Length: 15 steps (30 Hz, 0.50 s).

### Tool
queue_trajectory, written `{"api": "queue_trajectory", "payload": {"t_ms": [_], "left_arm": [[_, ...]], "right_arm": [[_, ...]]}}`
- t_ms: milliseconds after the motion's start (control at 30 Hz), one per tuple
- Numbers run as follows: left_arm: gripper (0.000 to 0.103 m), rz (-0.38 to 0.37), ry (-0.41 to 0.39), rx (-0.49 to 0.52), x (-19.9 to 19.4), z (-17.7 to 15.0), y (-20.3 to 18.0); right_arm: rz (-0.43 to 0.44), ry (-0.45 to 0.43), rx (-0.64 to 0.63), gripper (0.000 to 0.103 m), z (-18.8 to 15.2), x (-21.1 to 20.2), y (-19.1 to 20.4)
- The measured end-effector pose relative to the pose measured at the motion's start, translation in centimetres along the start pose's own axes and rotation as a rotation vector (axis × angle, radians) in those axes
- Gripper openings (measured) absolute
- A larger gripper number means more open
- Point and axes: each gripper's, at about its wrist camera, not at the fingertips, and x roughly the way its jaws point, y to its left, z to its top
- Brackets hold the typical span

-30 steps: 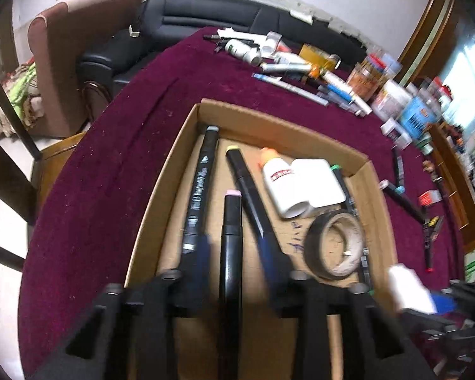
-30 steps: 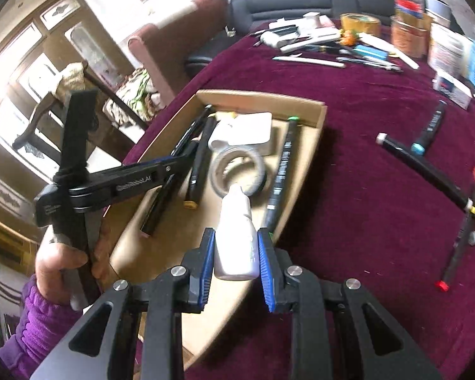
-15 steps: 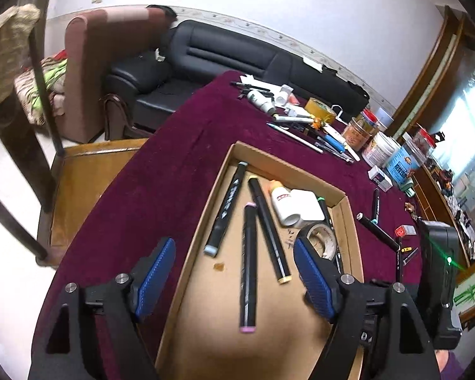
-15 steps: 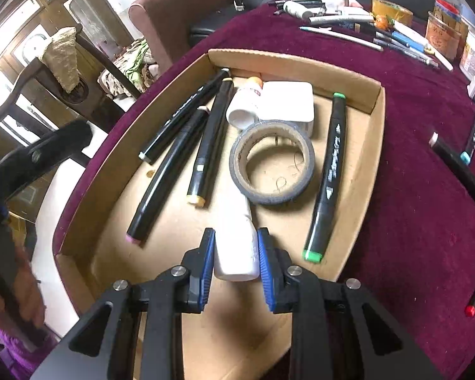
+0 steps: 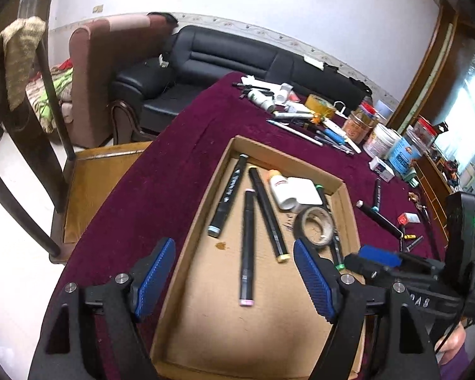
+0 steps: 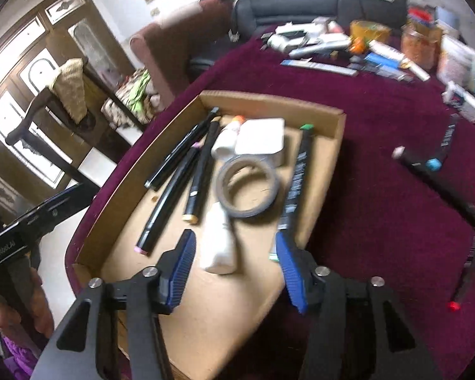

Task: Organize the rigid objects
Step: 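Grasp a black marker lying on the table with the right tool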

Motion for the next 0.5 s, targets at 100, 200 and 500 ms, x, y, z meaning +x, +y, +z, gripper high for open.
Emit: {"api": "queue_trajectory", "payload": {"t_ms": [100,200,500], "left_arm": [[0.082,-0.021,-0.011,0.025,-0.6,-0.4,-1.5],[0.082,-0.071,-0.005,0.052,-0.6,-1.0,-3.6],[0.082,-0.134,0.05,0.152,0.4,-3.6,-8.9]], "right_arm": [[-0.045,-0.033,0.011,0.055,-0.4,-1.3,-1.8],[-0.079,-0.04,0.065,0.056,-1.0,-1.8,-4.6],[-0.183,-0.097,0.226,0.055,-2.4,-4.8,-12.8]]}}
